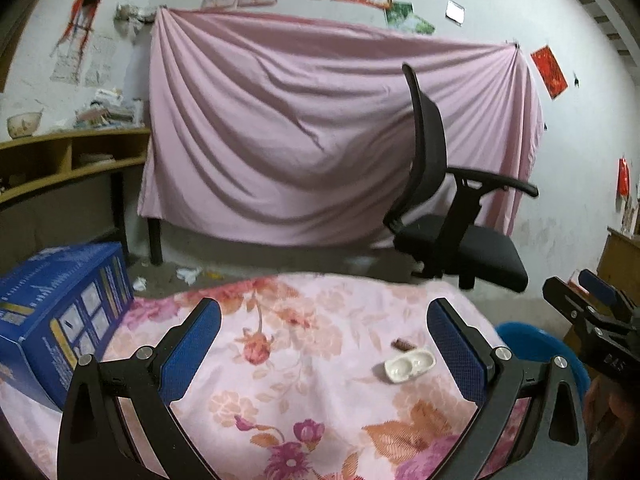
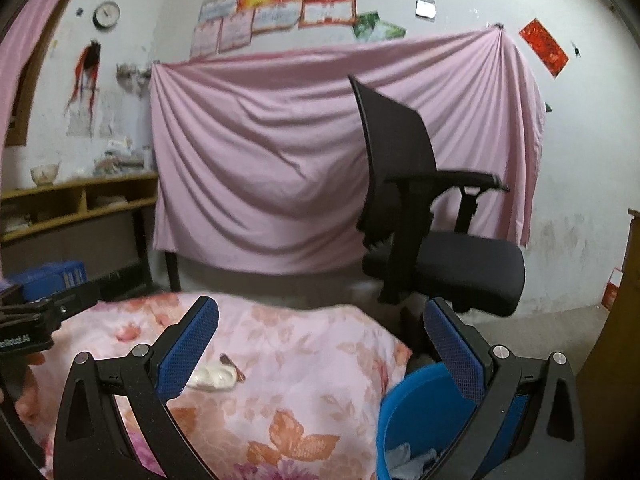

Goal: Collect trash
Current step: 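Move both tools back over the white earbud case and battery on the bed, then grasp the white earbud case with the left tool while the right tool grasps the battery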

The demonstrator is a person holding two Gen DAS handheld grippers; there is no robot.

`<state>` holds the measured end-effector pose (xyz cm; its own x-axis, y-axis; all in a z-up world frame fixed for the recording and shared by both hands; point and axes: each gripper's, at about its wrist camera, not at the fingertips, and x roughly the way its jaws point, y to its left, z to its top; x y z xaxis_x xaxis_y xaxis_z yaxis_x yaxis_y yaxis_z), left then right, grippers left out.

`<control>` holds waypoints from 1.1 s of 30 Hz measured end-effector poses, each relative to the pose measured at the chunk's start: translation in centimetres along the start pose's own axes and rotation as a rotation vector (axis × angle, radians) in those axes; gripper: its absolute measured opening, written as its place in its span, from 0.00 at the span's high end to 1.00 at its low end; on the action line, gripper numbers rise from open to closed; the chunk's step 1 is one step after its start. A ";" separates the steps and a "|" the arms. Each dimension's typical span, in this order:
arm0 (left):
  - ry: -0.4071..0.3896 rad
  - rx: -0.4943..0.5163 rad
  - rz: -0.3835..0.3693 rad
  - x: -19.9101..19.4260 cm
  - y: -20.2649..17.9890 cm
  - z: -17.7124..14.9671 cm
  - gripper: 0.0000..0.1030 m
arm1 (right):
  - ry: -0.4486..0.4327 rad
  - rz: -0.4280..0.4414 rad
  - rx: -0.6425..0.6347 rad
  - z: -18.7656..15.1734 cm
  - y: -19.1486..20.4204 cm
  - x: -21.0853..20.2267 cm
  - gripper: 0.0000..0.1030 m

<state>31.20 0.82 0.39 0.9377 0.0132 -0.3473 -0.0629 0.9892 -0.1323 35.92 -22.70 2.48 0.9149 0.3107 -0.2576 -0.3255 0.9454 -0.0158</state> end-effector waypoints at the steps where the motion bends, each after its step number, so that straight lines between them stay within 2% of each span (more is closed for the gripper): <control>1: 0.015 0.000 -0.005 0.3 0.0 0.0 0.02 | 0.022 0.002 0.006 -0.1 -0.1 0.4 0.00; 7: 0.168 0.034 -0.070 3.1 -0.5 0.0 0.02 | 0.142 -0.008 0.055 -0.6 -1.0 2.2 0.00; 14: 0.361 0.138 -0.116 7.1 -2.3 -1.4 0.03 | 0.268 -0.010 0.113 -1.4 -2.2 4.3 0.00; 17: 0.419 0.179 -0.149 8.3 -3.3 -2.0 0.13 | 0.310 -0.010 0.128 -1.6 -2.6 5.0 0.00; 19: 0.457 0.216 -0.176 9.3 -4.2 -2.4 0.26 | 0.337 -0.008 0.134 -1.8 -2.8 5.4 0.00; 22: 0.496 0.260 -0.204 10.5 -5.3 -2.8 0.39 | 0.374 -0.001 0.134 -2.1 -2.7 6.0 0.01; 26: 0.538 0.308 -0.222 12.1 -6.6 -3.2 0.51 | 0.413 -0.001 0.122 -2.3 -2.5 6.7 0.15; 28: 0.551 0.316 -0.236 12.6 -7.0 -3.3 0.61 | 0.428 0.003 0.120 -2.4 -2.4 6.9 0.18; 33: 0.539 0.330 -0.238 12.6 -7.3 -3.2 0.72 | 0.459 0.020 0.116 -2.7 -2.3 7.5 0.29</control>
<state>42.37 -6.74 -5.95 0.6058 -0.2006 -0.7699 0.3124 0.9500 -0.0018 42.92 -22.83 -2.01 0.7003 0.2782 -0.6574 -0.2897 0.9524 0.0945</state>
